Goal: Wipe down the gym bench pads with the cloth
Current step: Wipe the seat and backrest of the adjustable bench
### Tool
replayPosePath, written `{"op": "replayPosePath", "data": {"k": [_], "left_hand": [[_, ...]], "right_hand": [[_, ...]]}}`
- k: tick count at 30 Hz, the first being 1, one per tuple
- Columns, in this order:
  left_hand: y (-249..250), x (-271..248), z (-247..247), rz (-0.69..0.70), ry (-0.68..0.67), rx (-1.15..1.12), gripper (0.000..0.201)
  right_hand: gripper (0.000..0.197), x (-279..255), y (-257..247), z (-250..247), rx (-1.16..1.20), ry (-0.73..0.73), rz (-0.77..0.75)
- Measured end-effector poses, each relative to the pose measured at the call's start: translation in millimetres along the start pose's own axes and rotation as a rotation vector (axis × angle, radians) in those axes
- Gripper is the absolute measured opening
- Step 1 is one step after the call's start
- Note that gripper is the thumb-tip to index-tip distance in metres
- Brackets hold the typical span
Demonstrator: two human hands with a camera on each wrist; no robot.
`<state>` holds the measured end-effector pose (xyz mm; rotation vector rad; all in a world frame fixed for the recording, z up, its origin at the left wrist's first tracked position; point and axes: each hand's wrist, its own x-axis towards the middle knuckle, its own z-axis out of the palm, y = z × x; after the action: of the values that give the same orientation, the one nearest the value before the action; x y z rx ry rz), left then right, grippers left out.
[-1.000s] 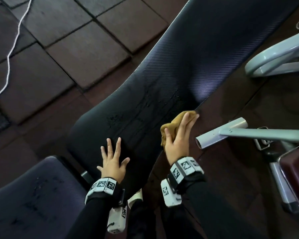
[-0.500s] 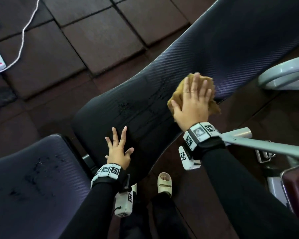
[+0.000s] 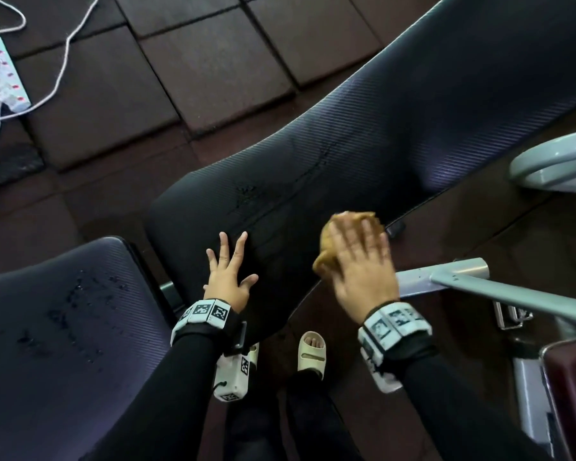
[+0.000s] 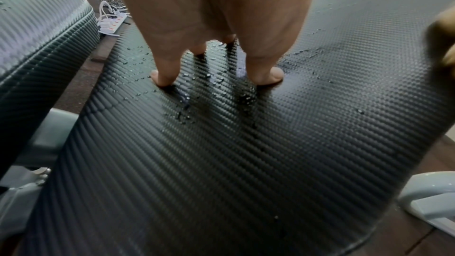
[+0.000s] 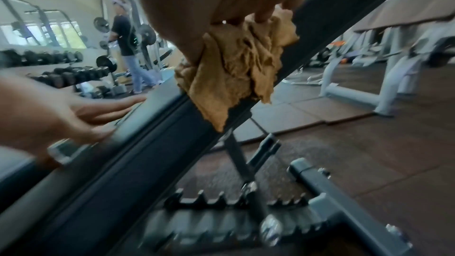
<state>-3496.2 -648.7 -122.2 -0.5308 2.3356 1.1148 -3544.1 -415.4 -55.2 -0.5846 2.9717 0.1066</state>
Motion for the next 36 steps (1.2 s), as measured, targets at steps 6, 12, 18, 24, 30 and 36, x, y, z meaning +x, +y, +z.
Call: {"op": "replayPosePath", "data": {"k": [6,12,18,24,30,36], "left_hand": [[3,-2,-1,-0.005,0.002,-0.005,0.091],[1,-2,-1,0.000,0.006,0.004,0.091],[-1,-1,-2,-0.001,-0.003,-0.001,0.093],[-4,-1,-2,0.007,-0.023,-0.012,0.095],[-4,1,-1,-0.002,-0.031,0.006,0.094],[-2,-2,1,-0.100,0.039,0.016,0.098]], "right_hand": [[0.072,68,25,-31,0.051,0.057,0.263],[0.076,67,-37,-11,0.055,-0.041,0.055],[0.076,-13,-48,16,0.066,-0.140,-0.081],[0.078,3,7,-11,0.081,-0.086,0.075],[0.073,67,27,-40,0.099,-0.019,0.275],[0.083,95,11,-42,0.075,0.005,0.345]]}}
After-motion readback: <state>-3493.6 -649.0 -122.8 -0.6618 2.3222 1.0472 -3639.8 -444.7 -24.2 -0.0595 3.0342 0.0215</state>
